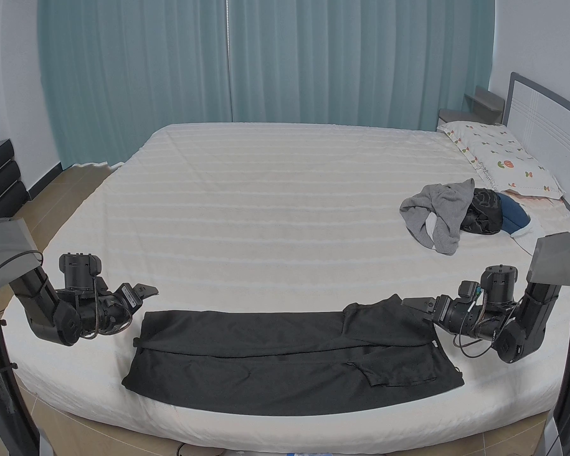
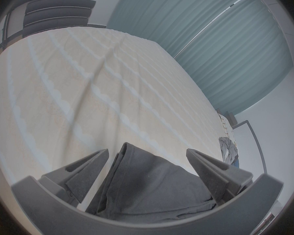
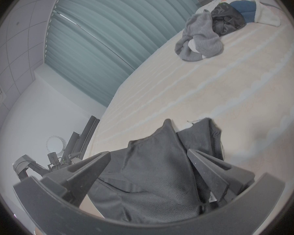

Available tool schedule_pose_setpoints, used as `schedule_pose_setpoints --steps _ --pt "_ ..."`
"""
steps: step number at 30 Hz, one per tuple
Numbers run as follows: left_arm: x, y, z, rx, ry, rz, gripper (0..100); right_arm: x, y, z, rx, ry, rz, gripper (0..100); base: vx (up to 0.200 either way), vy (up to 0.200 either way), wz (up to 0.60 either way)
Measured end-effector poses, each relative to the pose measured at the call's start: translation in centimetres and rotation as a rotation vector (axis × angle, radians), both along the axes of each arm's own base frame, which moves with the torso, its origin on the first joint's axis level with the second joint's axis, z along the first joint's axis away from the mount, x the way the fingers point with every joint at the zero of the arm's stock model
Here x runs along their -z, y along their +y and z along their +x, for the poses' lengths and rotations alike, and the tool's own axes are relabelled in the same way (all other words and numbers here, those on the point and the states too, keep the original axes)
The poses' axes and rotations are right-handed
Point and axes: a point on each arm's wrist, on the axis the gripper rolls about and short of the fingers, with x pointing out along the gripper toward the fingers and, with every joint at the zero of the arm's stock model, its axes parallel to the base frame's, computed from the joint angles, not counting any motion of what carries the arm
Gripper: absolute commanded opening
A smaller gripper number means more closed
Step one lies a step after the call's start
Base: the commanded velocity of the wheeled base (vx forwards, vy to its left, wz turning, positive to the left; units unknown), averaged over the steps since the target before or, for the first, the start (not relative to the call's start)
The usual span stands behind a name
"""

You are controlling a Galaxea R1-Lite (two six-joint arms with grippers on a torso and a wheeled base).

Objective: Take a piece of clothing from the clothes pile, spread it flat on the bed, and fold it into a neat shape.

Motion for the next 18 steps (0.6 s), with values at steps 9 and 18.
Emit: schedule_pose_setpoints --steps 9,18 --pt "1.5 0.0 1.5 -0.01 0.004 -0.001 100 2.3 -0.1 0.5 -0.036 0.083 0.006 0 0.0 0.0 0.0" --pt "2.0 0.2 1.4 -0.03 0.023 -0.021 100 2.8 -0.5 0.1 -0.038 0.097 -0.016 0 0.0 0.0 0.0"
